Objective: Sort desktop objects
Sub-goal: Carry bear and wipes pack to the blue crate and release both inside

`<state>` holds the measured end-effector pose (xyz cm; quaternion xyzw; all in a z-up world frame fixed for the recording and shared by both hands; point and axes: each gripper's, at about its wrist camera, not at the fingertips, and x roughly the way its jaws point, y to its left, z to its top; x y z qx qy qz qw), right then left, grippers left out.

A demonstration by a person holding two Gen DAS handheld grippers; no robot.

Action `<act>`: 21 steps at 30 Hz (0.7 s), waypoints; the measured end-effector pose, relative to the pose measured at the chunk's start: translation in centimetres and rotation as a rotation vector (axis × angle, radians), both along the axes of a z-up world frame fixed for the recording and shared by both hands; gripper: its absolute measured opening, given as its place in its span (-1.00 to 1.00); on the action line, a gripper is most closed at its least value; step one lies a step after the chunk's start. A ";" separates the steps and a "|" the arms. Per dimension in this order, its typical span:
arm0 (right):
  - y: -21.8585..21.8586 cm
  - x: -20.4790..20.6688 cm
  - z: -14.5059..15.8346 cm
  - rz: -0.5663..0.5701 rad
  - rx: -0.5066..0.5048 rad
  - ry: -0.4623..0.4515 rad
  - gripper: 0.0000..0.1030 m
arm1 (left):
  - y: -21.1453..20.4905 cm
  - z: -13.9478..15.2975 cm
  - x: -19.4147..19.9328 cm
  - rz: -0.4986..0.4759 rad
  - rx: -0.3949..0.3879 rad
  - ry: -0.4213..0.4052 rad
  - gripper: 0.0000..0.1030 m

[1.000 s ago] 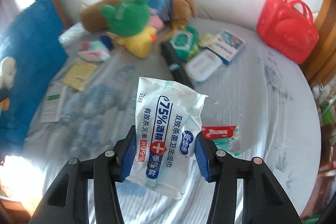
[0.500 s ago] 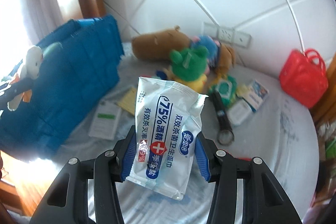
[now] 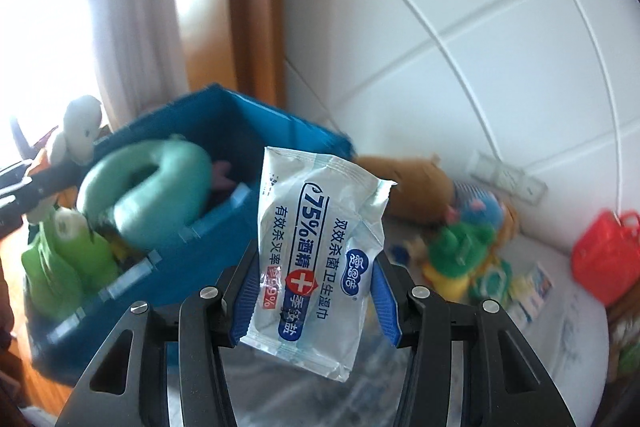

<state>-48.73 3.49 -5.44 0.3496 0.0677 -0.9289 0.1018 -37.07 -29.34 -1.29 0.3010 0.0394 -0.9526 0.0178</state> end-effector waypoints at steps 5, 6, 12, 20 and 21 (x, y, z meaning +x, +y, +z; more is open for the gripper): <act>-5.6 -3.4 1.5 0.065 -0.022 -0.004 -0.05 | -4.1 0.6 -0.7 0.017 0.001 0.008 -0.35; -6.5 -4.0 1.7 0.072 -0.017 -0.003 -0.05 | -4.7 0.7 -0.8 0.018 0.002 0.011 -0.35; -10.4 -7.2 2.7 0.083 0.000 -0.005 -0.05 | -7.4 1.0 -1.9 0.021 0.009 0.031 -0.35; -12.4 -10.6 2.5 0.074 0.042 -0.024 -0.05 | -9.2 1.2 -2.9 0.024 0.034 0.054 -0.32; -12.4 -10.8 2.6 0.073 0.044 -0.025 -0.05 | -9.3 1.1 -3.2 0.025 0.039 0.047 -0.28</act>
